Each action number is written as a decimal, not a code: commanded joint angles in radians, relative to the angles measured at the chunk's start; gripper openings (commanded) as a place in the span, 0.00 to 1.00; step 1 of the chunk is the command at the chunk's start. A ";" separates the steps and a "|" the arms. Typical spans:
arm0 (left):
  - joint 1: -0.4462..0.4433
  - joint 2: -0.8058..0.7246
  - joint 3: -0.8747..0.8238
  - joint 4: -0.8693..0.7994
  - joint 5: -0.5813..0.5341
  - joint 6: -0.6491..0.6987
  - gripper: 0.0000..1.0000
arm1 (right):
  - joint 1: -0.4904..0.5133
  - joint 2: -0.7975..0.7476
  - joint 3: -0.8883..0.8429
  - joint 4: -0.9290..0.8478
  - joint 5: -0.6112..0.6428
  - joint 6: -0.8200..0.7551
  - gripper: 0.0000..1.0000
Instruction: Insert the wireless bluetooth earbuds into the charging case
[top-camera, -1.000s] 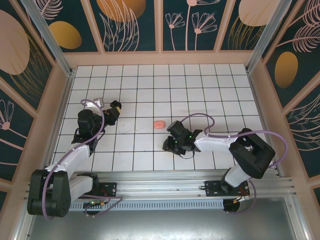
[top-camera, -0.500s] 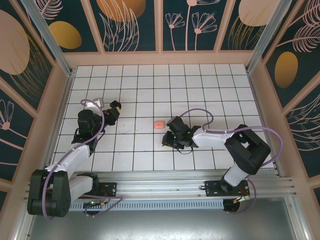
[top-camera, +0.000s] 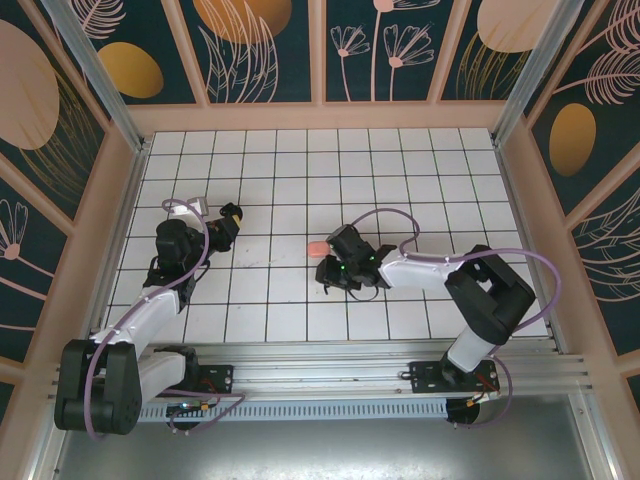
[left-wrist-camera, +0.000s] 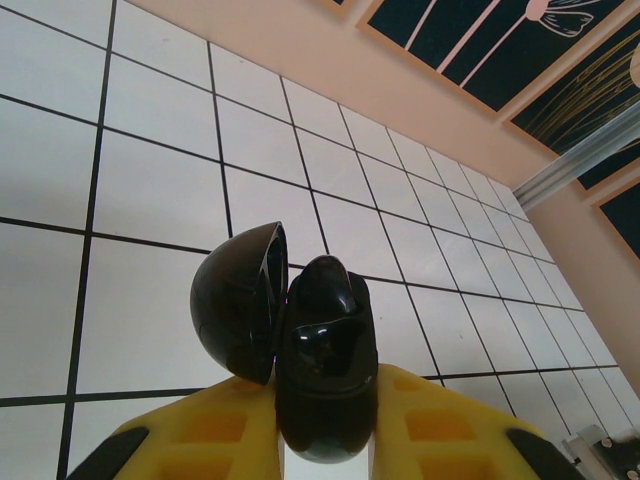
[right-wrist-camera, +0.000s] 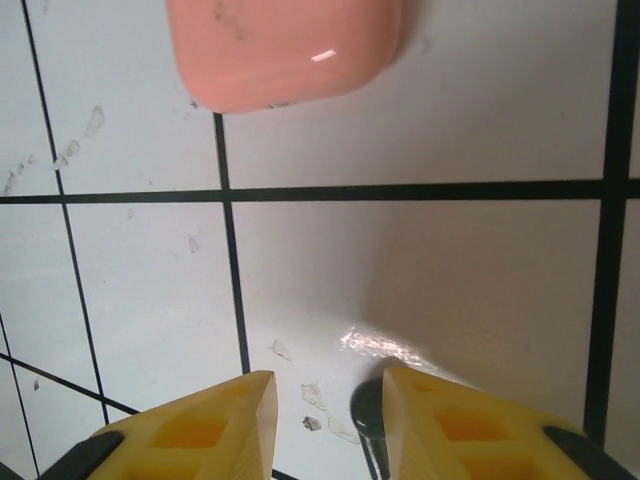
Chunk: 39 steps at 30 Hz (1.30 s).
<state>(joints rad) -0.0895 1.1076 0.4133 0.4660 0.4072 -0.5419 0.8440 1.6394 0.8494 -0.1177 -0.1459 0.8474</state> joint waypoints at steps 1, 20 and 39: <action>0.008 -0.020 0.024 -0.001 -0.007 0.023 0.21 | 0.004 -0.009 0.073 -0.142 0.051 -0.043 0.36; 0.008 -0.019 0.022 -0.006 -0.011 0.027 0.21 | 0.046 0.185 0.329 -0.462 0.094 -0.173 0.33; 0.008 -0.020 0.023 -0.006 -0.010 0.025 0.21 | 0.057 0.243 0.351 -0.492 0.094 -0.185 0.31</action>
<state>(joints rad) -0.0895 1.1034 0.4133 0.4595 0.4065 -0.5312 0.8883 1.8656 1.1786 -0.5537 -0.0723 0.6750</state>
